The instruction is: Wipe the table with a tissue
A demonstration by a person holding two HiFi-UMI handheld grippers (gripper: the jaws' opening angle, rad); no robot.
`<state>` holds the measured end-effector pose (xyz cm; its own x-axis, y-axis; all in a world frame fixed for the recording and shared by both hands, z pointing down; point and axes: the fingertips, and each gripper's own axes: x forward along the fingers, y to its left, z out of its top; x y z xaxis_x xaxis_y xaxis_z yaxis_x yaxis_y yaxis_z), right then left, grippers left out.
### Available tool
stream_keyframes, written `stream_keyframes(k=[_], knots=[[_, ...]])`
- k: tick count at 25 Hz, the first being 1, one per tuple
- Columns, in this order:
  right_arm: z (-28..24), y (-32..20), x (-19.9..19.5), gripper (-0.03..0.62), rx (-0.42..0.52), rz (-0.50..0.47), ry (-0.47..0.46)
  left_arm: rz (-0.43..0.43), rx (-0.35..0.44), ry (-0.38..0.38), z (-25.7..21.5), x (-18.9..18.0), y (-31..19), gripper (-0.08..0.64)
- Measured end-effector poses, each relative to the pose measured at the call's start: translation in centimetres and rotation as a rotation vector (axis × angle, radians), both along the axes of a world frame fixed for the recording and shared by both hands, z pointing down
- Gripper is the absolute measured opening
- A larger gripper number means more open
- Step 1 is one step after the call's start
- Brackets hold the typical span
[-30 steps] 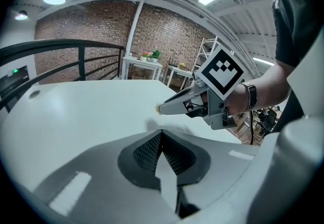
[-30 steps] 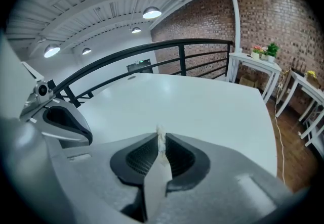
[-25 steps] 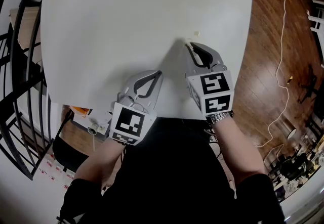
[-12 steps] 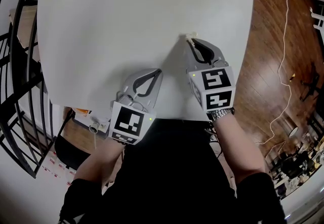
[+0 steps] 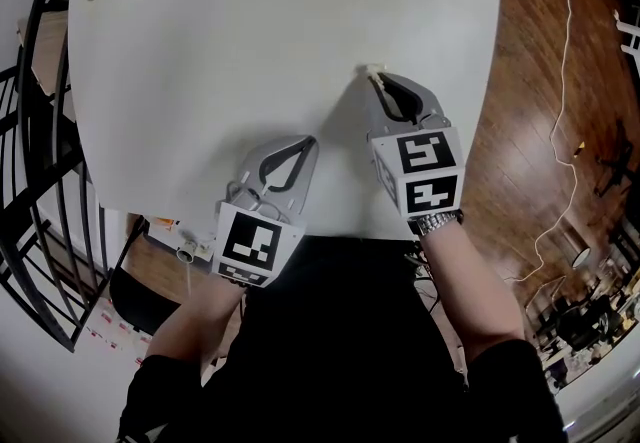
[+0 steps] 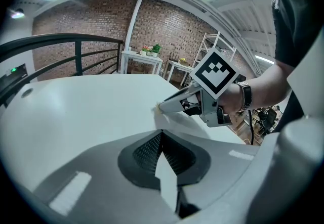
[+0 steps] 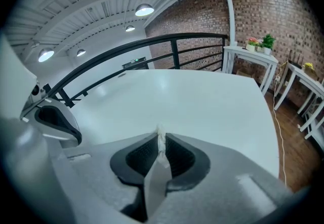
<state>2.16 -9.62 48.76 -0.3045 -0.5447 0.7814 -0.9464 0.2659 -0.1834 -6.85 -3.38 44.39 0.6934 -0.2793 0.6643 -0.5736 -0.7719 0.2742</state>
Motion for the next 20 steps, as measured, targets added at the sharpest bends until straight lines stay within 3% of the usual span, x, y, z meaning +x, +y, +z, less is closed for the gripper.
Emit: stream_keyframes(k=[20], knots=[[0.2,-0.6,1.4,0.034,0.0,0.018,0.023,0.004,-0.005,-0.005,0.3,0.6,-0.4,0.017]])
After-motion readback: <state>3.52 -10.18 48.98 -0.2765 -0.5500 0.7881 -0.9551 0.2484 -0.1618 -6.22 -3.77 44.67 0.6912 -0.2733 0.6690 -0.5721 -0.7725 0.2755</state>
